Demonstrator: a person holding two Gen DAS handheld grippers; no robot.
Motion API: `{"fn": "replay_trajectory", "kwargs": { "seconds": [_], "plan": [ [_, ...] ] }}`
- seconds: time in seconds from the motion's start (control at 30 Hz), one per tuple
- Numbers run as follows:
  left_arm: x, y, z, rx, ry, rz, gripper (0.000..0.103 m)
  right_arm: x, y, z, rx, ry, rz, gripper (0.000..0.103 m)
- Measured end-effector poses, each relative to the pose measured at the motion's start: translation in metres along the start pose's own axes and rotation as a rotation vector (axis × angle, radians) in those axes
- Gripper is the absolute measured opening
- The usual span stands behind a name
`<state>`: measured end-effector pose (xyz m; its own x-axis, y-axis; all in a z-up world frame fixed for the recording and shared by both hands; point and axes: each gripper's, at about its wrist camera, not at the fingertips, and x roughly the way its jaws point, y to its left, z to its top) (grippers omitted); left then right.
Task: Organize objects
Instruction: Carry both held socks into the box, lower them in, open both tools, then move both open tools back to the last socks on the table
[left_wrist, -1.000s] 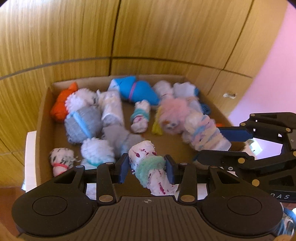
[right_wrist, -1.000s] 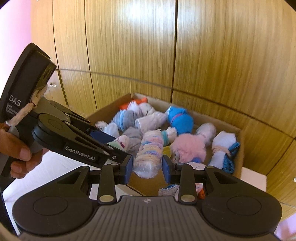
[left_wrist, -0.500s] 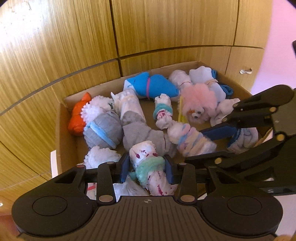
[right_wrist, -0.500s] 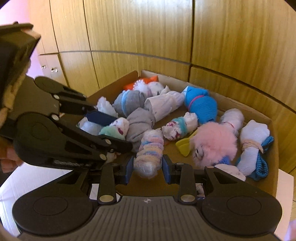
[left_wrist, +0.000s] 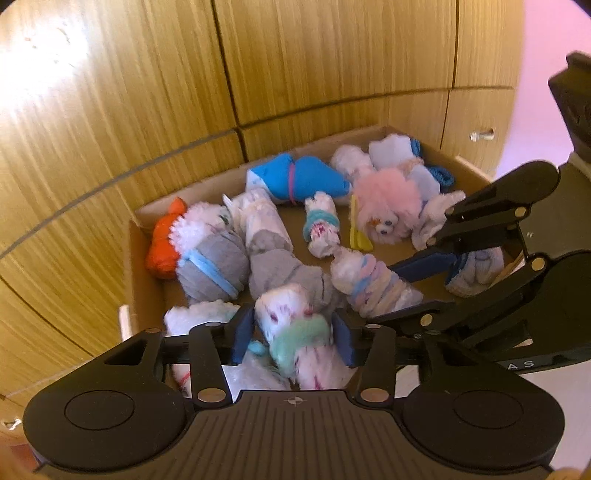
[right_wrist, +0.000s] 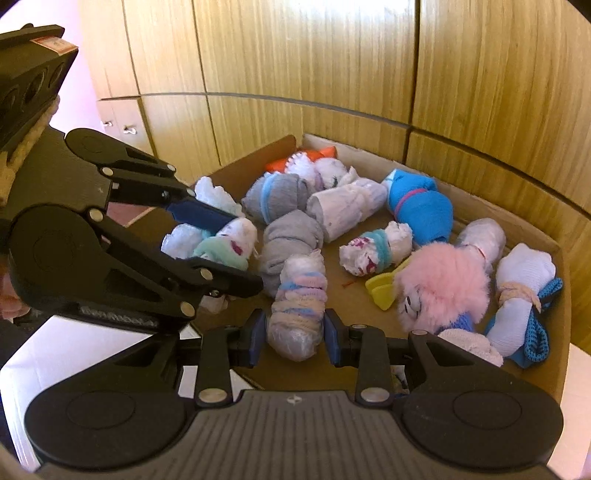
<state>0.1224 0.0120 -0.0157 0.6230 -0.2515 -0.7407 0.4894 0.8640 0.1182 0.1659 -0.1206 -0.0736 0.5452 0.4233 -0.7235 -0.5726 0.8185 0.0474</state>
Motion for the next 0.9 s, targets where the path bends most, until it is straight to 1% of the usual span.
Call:
{"fn": "replay_trajectory", "kwargs": {
  "seconds": [0.03, 0.1, 0.17, 0.23, 0.4, 0.57, 0.67, 0.73, 0.83, 0.9],
  "plan": [
    [-0.005, 0.002, 0.000, -0.010, -0.018, -0.003, 0.074, 0.002, 0.000, 0.000, -0.008, 0.006, -0.003, 0.032],
    [-0.013, 0.007, -0.001, -0.044, -0.057, -0.025, 0.093, 0.002, 0.000, 0.000, -0.010, 0.005, 0.005, 0.032],
    [-0.015, 0.008, 0.000, -0.047, -0.058, -0.037, 0.093, 0.002, 0.002, 0.001, -0.018, 0.004, 0.006, 0.032],
    [-0.016, 0.008, 0.000, -0.043, -0.057, -0.030, 0.092, 0.004, 0.005, 0.004, -0.040, 0.006, 0.006, 0.032],
    [-0.020, 0.007, -0.001, -0.057, -0.056, -0.014, 0.092, 0.004, 0.008, 0.006, -0.046, 0.007, -0.003, 0.034],
    [-0.021, 0.007, 0.001, -0.089, -0.054, -0.004, 0.093, 0.000, 0.007, 0.005, -0.018, -0.002, -0.015, 0.046],
    [-0.020, 0.009, 0.000, -0.103, -0.057, -0.016, 0.093, -0.002, 0.004, 0.003, -0.003, -0.006, -0.015, 0.050],
    [-0.020, 0.009, 0.000, -0.111, -0.061, -0.024, 0.093, -0.003, 0.003, 0.003, 0.005, -0.011, -0.012, 0.050],
    [-0.022, 0.013, -0.001, -0.135, -0.076, -0.043, 0.094, -0.007, 0.003, 0.003, 0.010, -0.024, -0.010, 0.056],
    [-0.023, 0.014, -0.001, -0.149, -0.079, -0.051, 0.094, -0.009, 0.004, 0.003, 0.009, -0.028, -0.009, 0.057]
  ]
}}
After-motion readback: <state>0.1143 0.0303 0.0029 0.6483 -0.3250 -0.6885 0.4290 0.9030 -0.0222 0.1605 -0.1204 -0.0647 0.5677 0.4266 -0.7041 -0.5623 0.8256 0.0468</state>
